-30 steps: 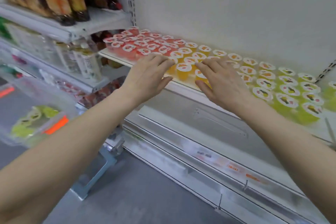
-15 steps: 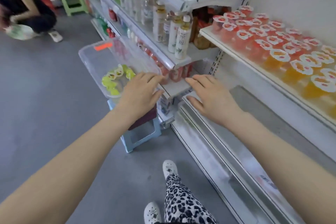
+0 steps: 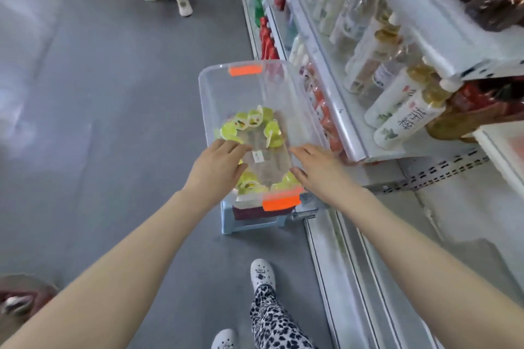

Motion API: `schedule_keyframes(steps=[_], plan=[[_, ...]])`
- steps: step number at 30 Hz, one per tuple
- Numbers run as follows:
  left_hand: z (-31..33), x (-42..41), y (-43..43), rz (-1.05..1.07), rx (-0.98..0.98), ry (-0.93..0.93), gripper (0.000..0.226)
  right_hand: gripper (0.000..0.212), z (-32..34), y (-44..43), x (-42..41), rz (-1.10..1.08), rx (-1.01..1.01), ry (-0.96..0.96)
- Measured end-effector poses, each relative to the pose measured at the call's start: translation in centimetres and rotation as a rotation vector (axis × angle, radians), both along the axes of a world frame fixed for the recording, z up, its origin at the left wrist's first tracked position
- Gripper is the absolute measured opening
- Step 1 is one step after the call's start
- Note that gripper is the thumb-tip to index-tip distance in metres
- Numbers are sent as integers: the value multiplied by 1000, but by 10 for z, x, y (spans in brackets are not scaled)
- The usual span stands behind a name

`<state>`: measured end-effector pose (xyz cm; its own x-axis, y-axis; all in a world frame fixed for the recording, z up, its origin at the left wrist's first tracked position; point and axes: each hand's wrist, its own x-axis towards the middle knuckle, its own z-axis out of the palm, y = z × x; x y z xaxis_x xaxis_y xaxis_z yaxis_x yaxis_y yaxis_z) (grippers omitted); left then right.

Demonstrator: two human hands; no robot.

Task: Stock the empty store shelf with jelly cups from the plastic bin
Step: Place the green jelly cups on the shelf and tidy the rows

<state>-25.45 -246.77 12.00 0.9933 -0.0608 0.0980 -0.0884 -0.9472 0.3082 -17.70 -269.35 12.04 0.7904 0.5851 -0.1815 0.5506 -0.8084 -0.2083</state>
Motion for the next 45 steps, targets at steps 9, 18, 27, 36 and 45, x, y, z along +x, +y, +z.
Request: schedule_keyframes(steps=[9,18,27,36,45], plan=[[-45,29,13,18,34,103,35,44,-105,56,79,230,-656,398],[-49,35,13,25,43,62,34,65,-124,73,94,306,-779,638],[-51,41,11,-34,171,125,37,60,-108,65,103,340,-634,491],[-95,101,-27,-162,391,602,46,52,-83,51,108,160,-285,169],[-140,109,-30,-228,473,821,47,50,-89,43,100,11,-157,205]])
